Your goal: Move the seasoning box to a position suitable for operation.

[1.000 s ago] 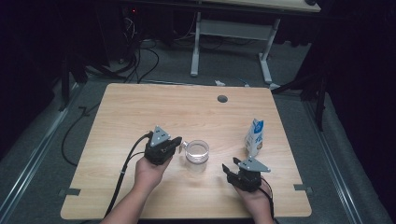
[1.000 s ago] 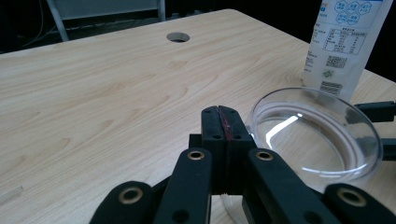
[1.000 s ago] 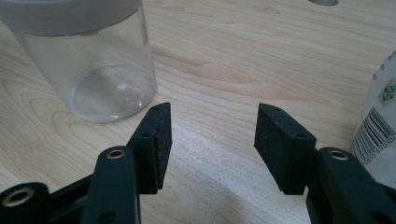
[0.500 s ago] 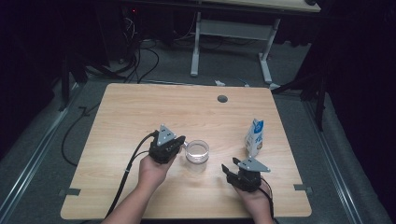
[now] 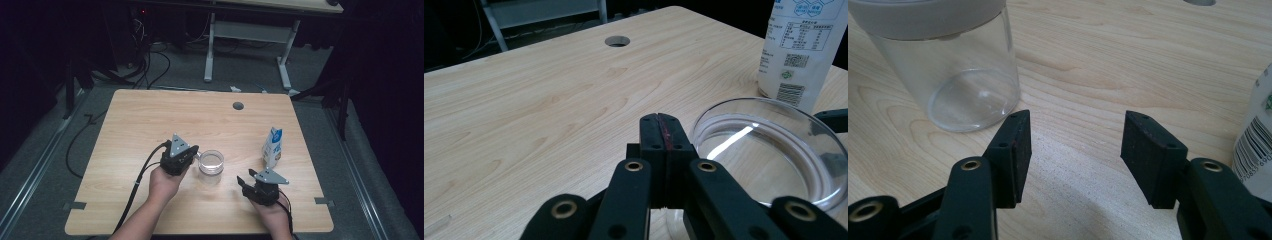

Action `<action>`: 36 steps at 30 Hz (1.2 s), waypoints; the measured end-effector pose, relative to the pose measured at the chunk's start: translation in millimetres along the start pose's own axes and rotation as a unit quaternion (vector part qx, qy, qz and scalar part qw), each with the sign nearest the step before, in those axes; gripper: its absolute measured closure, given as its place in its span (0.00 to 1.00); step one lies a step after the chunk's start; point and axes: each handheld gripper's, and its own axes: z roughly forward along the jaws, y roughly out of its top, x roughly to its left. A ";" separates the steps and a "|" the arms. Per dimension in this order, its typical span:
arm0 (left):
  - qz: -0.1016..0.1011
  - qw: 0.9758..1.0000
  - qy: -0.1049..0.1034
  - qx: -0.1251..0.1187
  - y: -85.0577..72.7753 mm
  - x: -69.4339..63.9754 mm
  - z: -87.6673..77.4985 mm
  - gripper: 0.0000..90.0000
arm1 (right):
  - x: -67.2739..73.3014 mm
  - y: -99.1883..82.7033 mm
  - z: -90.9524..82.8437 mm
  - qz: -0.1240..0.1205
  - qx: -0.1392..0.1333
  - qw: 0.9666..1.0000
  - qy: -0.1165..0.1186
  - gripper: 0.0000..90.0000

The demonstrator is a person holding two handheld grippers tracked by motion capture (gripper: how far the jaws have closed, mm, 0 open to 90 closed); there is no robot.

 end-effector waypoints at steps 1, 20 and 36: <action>0.000 1.000 0.000 -0.001 -0.1 -0.1 0.0 1.00 | 0.5 0.0 -0.1 0.000 0.001 1.000 0.000 0.51; -0.002 1.000 -0.005 -0.007 -2.2 -1.4 -1.2 1.00 | 6.8 5.3 1.1 -0.009 -0.005 1.000 0.014 0.54; 0.001 1.000 0.004 -0.012 -3.9 -4.2 -1.3 1.00 | 20.6 26.6 -2.1 -0.011 -0.049 0.998 0.042 0.69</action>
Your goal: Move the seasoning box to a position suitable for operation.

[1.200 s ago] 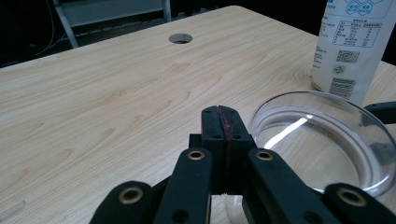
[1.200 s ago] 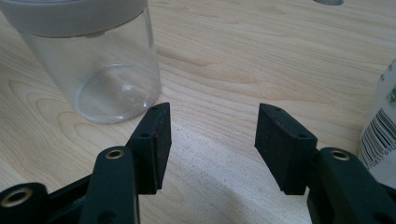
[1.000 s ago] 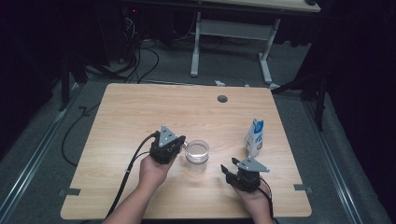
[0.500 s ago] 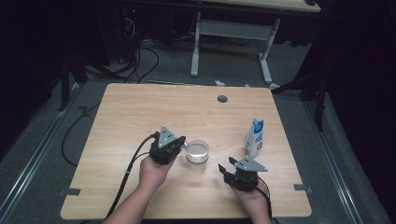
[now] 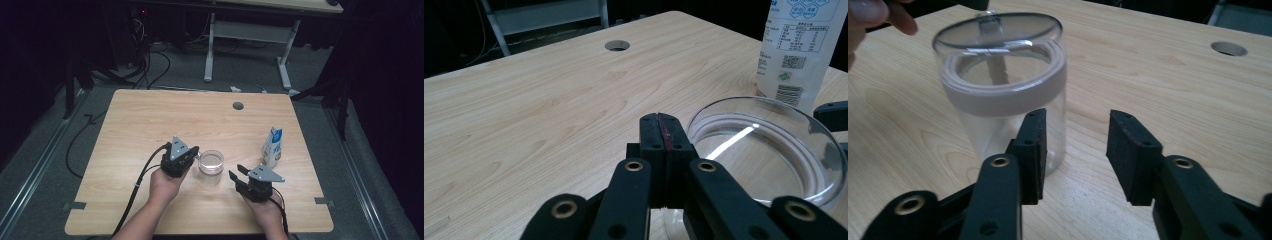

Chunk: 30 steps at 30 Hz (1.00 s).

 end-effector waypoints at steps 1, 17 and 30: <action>0.000 1.000 0.000 0.000 -0.1 0.0 0.0 1.00 | 1.0 1.1 0.5 -0.001 -0.003 1.000 0.003 0.71; 0.002 1.000 -0.007 -0.004 -3.3 3.3 1.8 1.00 | 19.0 17.0 4.0 -0.037 -0.028 0.999 0.018 1.00; -0.009 1.000 -0.004 -0.006 -4.9 2.9 -0.5 1.00 | 26.4 25.2 11.9 -0.044 -0.036 0.998 0.034 1.00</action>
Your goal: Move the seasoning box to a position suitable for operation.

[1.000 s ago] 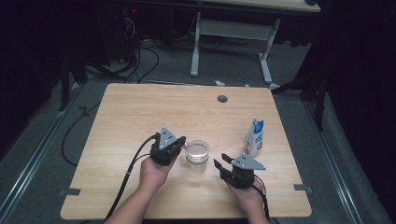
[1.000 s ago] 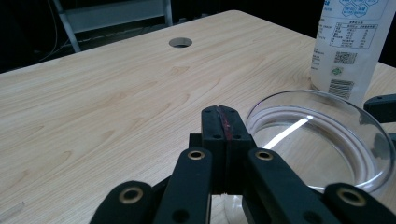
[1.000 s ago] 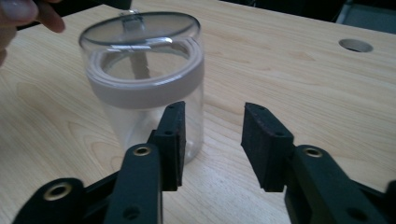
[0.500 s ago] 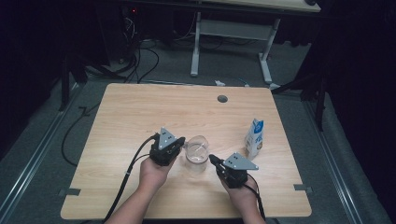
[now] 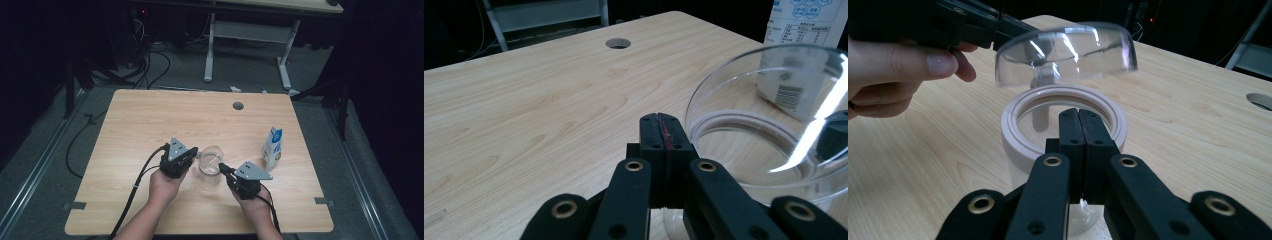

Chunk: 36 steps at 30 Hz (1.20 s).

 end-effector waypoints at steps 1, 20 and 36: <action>-0.003 1.000 0.000 0.002 0.0 -0.4 -1.7 1.00 | 0.0 0.2 0.2 0.001 0.000 1.000 0.000 1.00; -0.022 1.000 -0.016 0.008 -36.1 -11.8 -28.8 1.00 | -2.4 8.6 -4.2 0.012 0.006 1.000 -0.007 1.00; -0.032 0.998 -0.052 -0.010 -37.9 -31.2 -31.0 1.00 | 0.0 4.9 -2.6 0.003 0.006 1.000 -0.004 1.00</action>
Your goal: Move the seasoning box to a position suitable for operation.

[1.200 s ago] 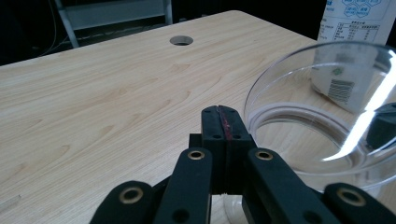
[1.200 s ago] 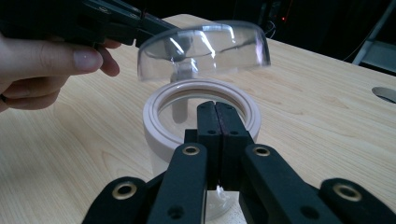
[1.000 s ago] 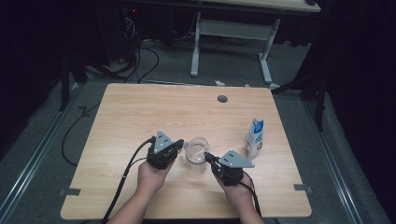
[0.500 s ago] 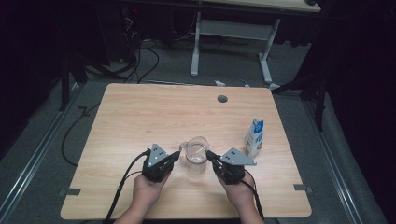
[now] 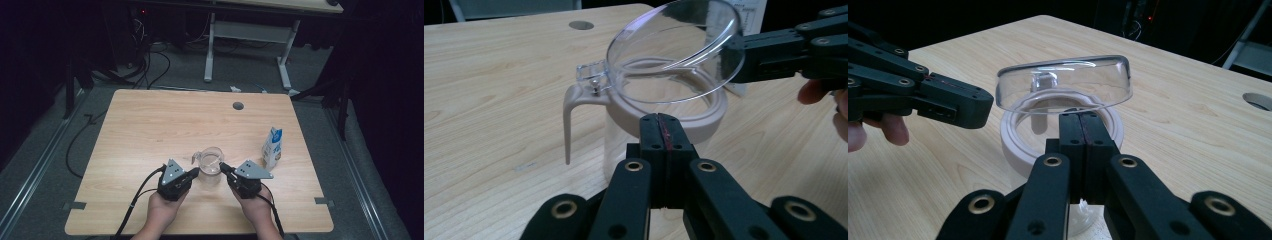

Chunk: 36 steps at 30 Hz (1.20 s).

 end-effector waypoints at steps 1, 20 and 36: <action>0.000 1.000 0.000 0.000 0.0 0.0 0.0 1.00 | 0.0 0.0 0.0 0.000 0.000 1.000 0.000 1.00; 0.007 1.000 -0.015 0.001 7.1 -13.1 7.8 1.00 | 1.7 2.6 -2.7 0.001 -0.011 1.000 0.005 1.00; 0.003 1.000 -0.020 -0.013 9.8 -14.2 9.9 1.00 | -3.9 -4.9 5.2 0.013 0.002 1.000 0.002 0.99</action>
